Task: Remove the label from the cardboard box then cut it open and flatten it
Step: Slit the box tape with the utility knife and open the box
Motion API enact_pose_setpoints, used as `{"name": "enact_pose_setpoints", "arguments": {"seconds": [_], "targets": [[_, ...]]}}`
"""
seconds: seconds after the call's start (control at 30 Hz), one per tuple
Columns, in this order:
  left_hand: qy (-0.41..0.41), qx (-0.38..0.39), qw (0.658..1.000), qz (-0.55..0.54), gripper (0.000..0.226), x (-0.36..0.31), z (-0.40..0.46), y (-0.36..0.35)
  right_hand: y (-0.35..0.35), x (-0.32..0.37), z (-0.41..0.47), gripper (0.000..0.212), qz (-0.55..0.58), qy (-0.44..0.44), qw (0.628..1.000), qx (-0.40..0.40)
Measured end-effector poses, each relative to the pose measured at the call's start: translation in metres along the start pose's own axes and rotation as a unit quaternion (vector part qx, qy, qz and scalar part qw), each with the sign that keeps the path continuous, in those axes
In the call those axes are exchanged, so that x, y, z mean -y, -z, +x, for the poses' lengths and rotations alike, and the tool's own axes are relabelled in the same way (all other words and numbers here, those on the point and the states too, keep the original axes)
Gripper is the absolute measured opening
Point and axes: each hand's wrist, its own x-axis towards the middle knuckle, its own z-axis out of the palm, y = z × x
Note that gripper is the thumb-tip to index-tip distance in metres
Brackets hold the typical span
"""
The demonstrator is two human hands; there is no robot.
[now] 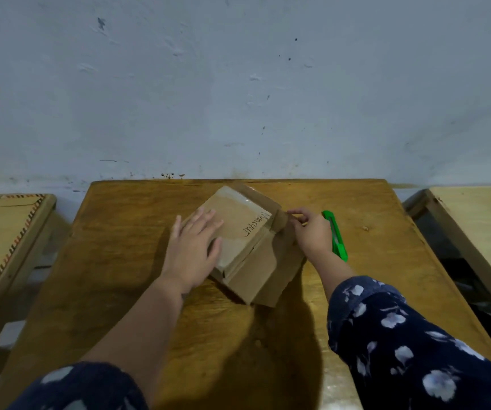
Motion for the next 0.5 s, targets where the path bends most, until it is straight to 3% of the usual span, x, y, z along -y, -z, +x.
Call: {"name": "enact_pose_setpoints", "arguments": {"seconds": [0.13,0.33,0.5], "targets": [[0.112,-0.074,0.979,-0.152,0.051,-0.003,-0.032,-0.01,0.005,-0.021,-0.041,0.029,0.007,-0.029,0.999,-0.017],[0.19,-0.037,0.944,-0.266,0.072,-0.001,-0.066,-0.008,0.001,-0.038,-0.092,0.033,0.012,-0.073,0.997,-0.011],[0.171,0.01,0.945,-0.279,0.071,-0.007,-0.083,-0.001,0.006,-0.046,-0.124,0.028,0.029,-0.088,0.995,-0.032]]}}
